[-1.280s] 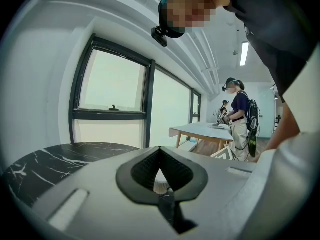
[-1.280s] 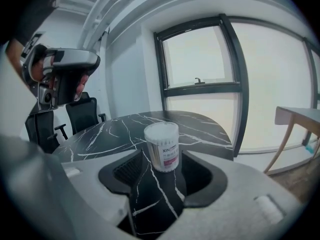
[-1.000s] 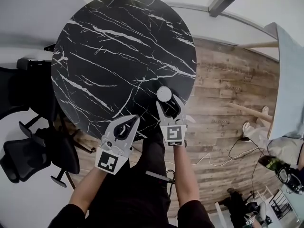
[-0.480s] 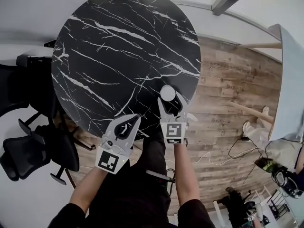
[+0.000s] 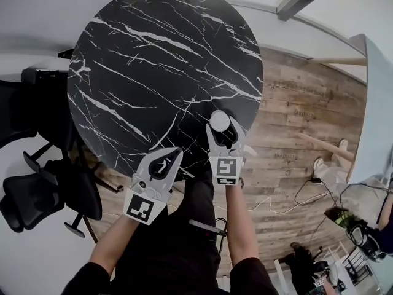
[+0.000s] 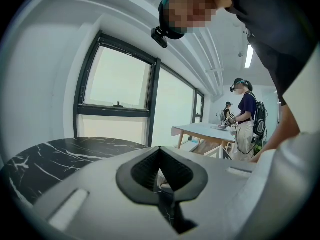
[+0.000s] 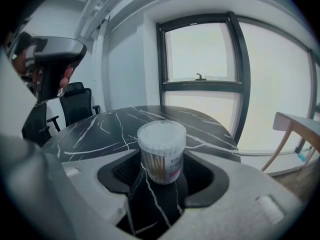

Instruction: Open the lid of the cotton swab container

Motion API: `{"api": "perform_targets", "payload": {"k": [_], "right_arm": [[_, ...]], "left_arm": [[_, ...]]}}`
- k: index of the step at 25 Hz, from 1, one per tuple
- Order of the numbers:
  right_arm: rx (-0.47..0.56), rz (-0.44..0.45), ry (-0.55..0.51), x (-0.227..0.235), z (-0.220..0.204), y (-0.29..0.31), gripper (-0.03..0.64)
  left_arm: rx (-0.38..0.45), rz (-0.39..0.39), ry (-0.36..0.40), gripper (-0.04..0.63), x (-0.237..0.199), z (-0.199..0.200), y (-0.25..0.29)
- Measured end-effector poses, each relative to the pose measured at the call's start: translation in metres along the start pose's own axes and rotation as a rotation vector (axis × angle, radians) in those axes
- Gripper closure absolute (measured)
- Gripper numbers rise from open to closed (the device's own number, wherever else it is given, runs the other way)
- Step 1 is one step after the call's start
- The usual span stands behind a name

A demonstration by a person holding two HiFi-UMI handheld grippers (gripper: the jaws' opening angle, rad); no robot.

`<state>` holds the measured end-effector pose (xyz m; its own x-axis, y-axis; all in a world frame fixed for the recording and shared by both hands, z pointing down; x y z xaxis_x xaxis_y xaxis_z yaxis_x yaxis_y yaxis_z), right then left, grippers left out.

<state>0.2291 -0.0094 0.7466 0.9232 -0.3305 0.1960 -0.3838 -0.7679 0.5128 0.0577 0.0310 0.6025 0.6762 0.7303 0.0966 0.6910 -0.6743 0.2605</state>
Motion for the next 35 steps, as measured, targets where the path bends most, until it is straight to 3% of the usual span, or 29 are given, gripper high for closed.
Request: {"api": "perform_targets", "payload": {"k": [10,17,24,35], "right_arm": [[0.003,-0.033,-0.003,0.002,0.002,0.002,0.365],[-0.003,-0.018,-0.052,-0.001,0.0,0.002,0.377],[0.0,-0.023,-0.052,-0.001,-0.001,0.001,0.385],[0.001,-0.022,-0.065,-0.001,-0.002,0.002,0.396]], "left_arm": [[-0.01,0.005,-0.01,0.598,-0.001,-0.003,-0.001],[-0.012,0.011,-0.03,0.598,0.001,-0.004,-0.002],[-0.018,-0.031,-0.013,0.598,-0.003,-0.011,-0.006],[-0.019,-0.021,-0.026,0.598,-0.007,-0.018,-0.014]]}}
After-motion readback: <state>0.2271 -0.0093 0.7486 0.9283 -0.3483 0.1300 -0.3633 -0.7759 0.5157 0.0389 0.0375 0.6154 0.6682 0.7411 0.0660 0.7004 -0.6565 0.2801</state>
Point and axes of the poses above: the fingertips, and each gripper's own axes: y forward along the fingers, x to its right, z out of its top, the point moved 8 cm from there along -y, backward along the fingers, and after that the axes turned 12 degrees about y, right-handed, at the moved point
